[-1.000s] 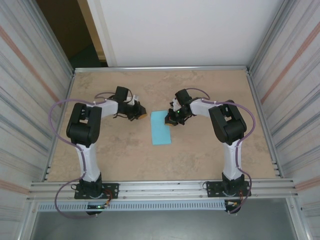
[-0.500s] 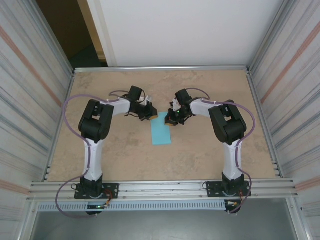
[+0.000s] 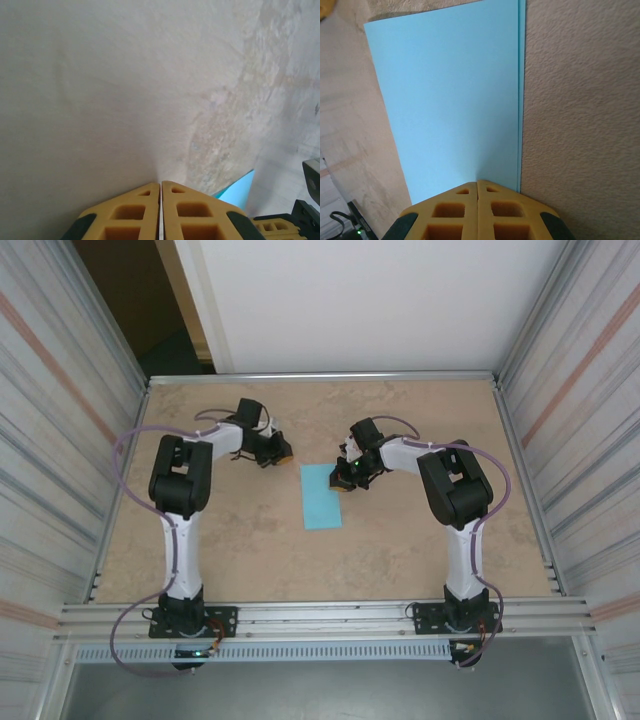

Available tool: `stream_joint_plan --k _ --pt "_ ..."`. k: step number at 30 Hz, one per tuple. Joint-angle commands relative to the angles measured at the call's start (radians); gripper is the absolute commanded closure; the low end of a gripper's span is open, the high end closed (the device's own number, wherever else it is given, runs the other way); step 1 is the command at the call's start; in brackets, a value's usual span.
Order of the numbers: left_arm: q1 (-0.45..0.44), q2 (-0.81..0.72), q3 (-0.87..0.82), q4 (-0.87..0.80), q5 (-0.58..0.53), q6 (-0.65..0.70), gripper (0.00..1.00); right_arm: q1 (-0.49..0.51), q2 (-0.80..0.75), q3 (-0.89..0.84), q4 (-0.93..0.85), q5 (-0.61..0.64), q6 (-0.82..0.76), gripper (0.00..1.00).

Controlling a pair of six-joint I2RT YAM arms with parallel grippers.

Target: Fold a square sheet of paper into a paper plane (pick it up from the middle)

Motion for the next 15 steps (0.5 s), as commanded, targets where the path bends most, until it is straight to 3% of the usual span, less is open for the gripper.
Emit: stream_joint_plan --k 1,7,15 --pt "-0.016 -0.061 0.018 -0.086 -0.001 0.049 0.90 -0.013 0.137 -0.079 -0.151 0.287 -0.012 1.00" --pt "-0.103 -0.190 -0.112 -0.008 0.078 0.012 0.89 -0.007 0.133 -0.059 -0.160 0.278 -0.024 1.00" --pt "-0.147 -0.105 -0.091 -0.026 0.061 0.000 0.90 -0.006 0.131 -0.028 -0.180 0.241 -0.069 1.00"
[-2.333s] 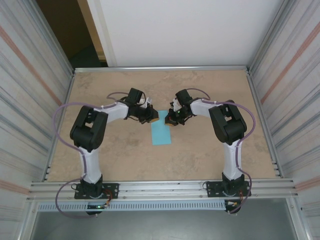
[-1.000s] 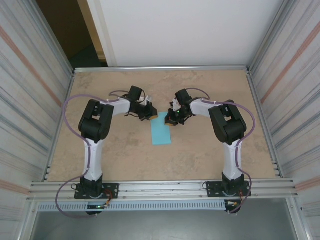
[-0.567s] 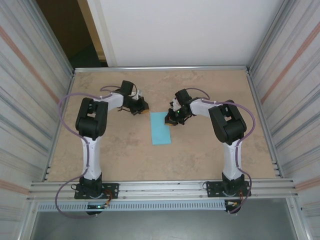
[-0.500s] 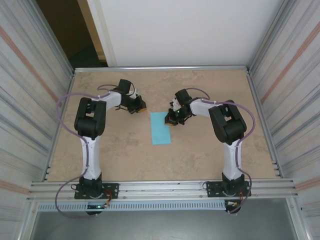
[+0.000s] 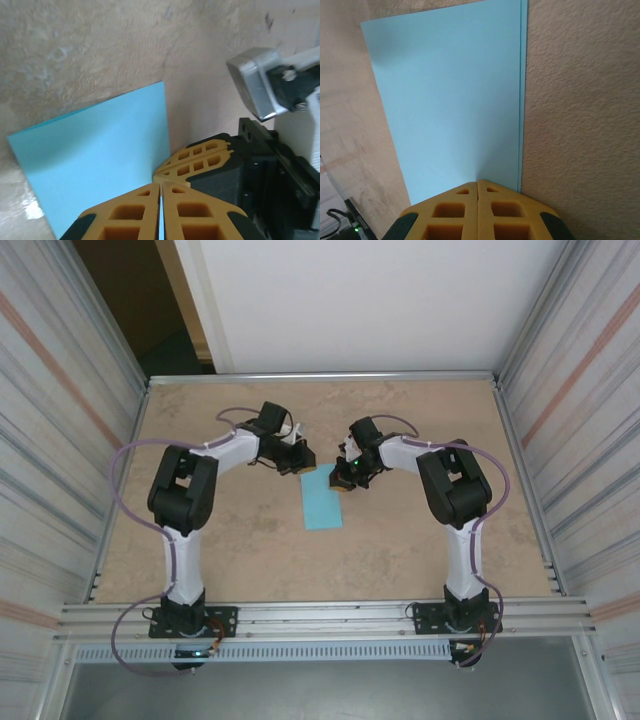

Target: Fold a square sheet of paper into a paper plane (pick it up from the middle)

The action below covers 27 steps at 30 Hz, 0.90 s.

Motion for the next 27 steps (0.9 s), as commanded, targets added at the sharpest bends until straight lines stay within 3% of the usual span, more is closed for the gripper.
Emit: stream_joint_plan --k 1,14,21,23,27 --pt "0.019 0.049 0.015 -0.033 0.001 0.001 0.90 -0.008 0.119 -0.056 -0.144 0.234 -0.047 1.00" --pt "0.026 0.123 -0.020 -0.008 -0.044 0.015 0.90 -0.018 0.014 0.063 -0.181 0.111 -0.136 0.95" --pt "0.028 0.120 -0.079 0.029 -0.057 -0.006 0.91 0.069 -0.183 -0.006 -0.013 0.090 0.067 0.71" --pt "0.028 0.118 -0.091 0.039 -0.057 -0.007 0.92 0.116 -0.188 -0.033 0.056 0.086 0.155 0.75" --pt "0.033 0.118 -0.108 0.053 -0.056 -0.011 0.93 0.190 -0.139 -0.039 0.153 0.094 0.276 0.93"
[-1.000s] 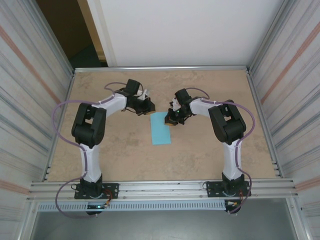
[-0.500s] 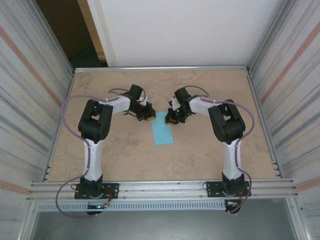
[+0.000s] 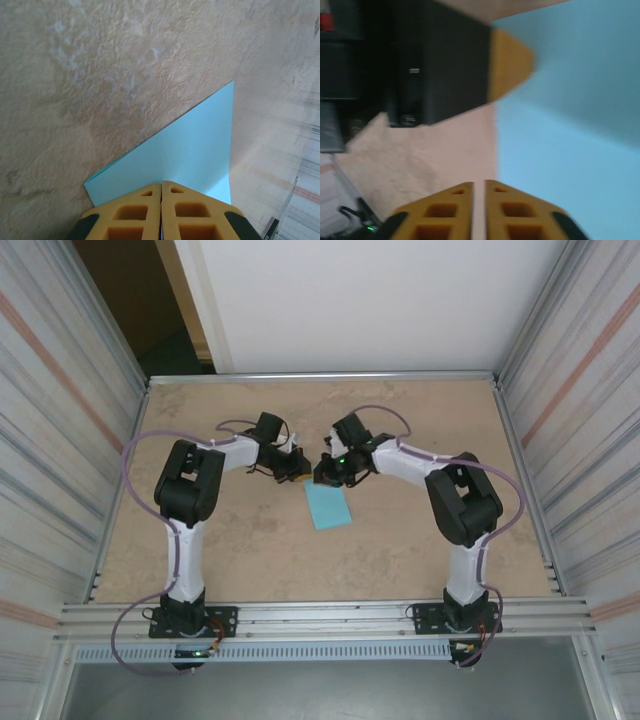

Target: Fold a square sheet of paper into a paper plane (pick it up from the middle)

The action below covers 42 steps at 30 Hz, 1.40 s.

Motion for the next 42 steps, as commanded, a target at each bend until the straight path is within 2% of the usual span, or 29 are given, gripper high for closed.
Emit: stream_joint_plan --k 1,4,8,18,28,34,39,42 --pt "0.005 0.032 -0.056 -0.045 -0.075 -0.005 0.93 0.054 0.043 -0.012 0.101 0.006 0.153 0.96" --pt "0.011 0.033 -0.061 -0.038 -0.070 -0.004 0.94 0.082 0.100 0.042 0.082 0.010 0.154 1.00" --pt "0.013 0.036 -0.061 -0.038 -0.067 -0.001 0.94 0.085 0.152 0.066 0.075 0.013 0.145 1.00" --pt "0.015 0.050 -0.058 -0.036 -0.060 0.015 0.94 0.075 0.187 0.009 0.038 0.022 0.097 1.00" --pt "0.030 0.075 -0.056 -0.037 -0.068 0.030 0.94 0.122 0.041 -0.213 0.069 -0.089 0.016 1.00" --pt "0.032 0.070 -0.041 -0.041 -0.056 0.043 0.94 0.173 -0.053 -0.286 -0.002 -0.081 -0.027 1.00" --pt "0.030 0.037 0.037 -0.071 -0.021 0.057 0.93 0.112 -0.171 -0.308 0.013 -0.060 -0.016 1.00" --pt "0.026 -0.007 0.096 -0.087 0.014 0.053 0.89 0.055 -0.272 -0.322 0.057 -0.002 -0.001 1.00"
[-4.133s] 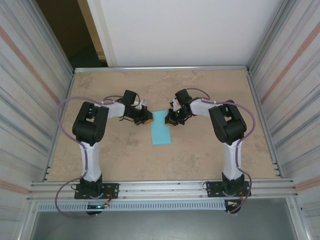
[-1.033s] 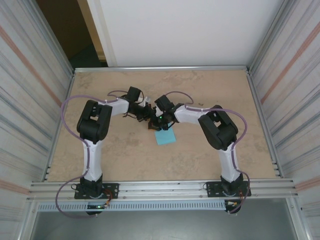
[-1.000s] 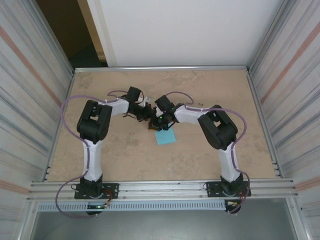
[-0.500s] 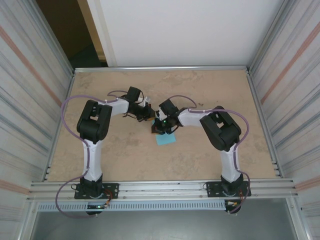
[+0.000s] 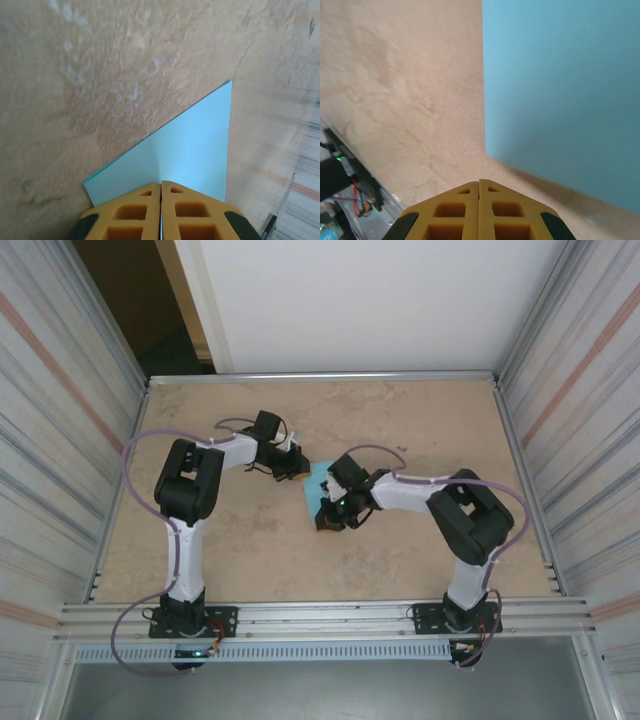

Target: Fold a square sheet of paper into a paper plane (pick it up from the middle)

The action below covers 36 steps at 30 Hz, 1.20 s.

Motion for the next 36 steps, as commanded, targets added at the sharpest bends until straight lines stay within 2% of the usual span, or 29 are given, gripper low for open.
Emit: stream_joint_plan --k 1,2,4,7,9,18,23,36 --pt "0.005 -0.033 0.071 -0.058 -0.002 0.020 0.88 -0.074 -0.136 -0.009 0.028 0.068 -0.001 0.99" --pt "0.001 -0.047 0.080 -0.060 -0.004 0.012 0.86 -0.103 -0.154 -0.015 0.036 0.090 0.012 0.96" --pt "-0.008 -0.118 0.065 -0.060 -0.034 -0.009 0.75 -0.157 -0.159 -0.016 0.037 0.116 0.021 0.88" --pt "-0.033 -0.197 -0.018 -0.056 -0.102 -0.063 0.72 -0.196 -0.124 0.014 0.005 0.136 0.003 0.81" --pt "-0.058 -0.242 -0.101 -0.038 -0.133 -0.109 0.66 -0.197 -0.096 0.040 -0.024 0.146 -0.009 0.75" --pt "-0.148 -0.278 -0.201 -0.029 -0.143 -0.187 0.63 -0.201 -0.045 0.041 -0.018 0.151 0.045 0.56" --pt "-0.186 -0.244 -0.220 -0.017 -0.136 -0.185 0.66 -0.213 -0.045 0.000 0.025 0.122 0.075 0.54" --pt "-0.174 -0.194 -0.263 -0.037 -0.222 -0.208 0.68 -0.214 -0.051 -0.048 0.011 0.110 0.072 0.53"
